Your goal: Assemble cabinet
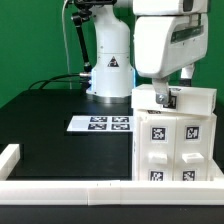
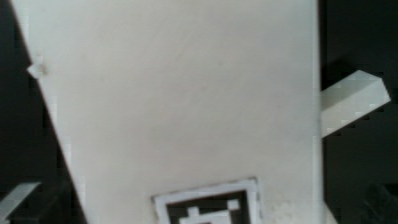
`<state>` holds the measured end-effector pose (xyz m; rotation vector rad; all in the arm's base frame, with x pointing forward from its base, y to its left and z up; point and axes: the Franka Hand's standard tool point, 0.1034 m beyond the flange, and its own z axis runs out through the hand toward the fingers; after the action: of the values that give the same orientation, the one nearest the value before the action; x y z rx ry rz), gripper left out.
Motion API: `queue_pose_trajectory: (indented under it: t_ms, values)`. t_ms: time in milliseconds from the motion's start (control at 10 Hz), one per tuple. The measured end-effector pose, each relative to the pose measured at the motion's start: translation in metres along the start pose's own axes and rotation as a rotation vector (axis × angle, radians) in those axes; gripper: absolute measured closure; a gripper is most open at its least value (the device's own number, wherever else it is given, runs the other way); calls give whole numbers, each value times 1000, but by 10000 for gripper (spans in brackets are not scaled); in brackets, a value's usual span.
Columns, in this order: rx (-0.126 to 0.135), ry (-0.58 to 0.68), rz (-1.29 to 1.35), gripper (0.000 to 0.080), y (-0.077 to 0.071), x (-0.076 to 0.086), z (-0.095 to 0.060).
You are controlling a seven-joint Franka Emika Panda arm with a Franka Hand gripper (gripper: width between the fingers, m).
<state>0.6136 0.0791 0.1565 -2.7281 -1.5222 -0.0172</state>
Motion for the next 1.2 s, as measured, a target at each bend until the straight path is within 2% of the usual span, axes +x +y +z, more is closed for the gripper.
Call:
queue_pose_trajectory:
  t_ms: [100, 200, 300, 600, 1000, 1200]
  values:
    - [0, 0, 3, 35, 0, 0, 0]
    - [0, 0, 5, 171, 1, -1, 0]
    - [0, 0, 16, 243, 1, -1, 0]
    - [2, 2, 112, 243, 3, -4, 0]
    - [8, 1, 606, 243, 3, -5, 0]
    - [27, 11, 832, 243, 1, -3, 1]
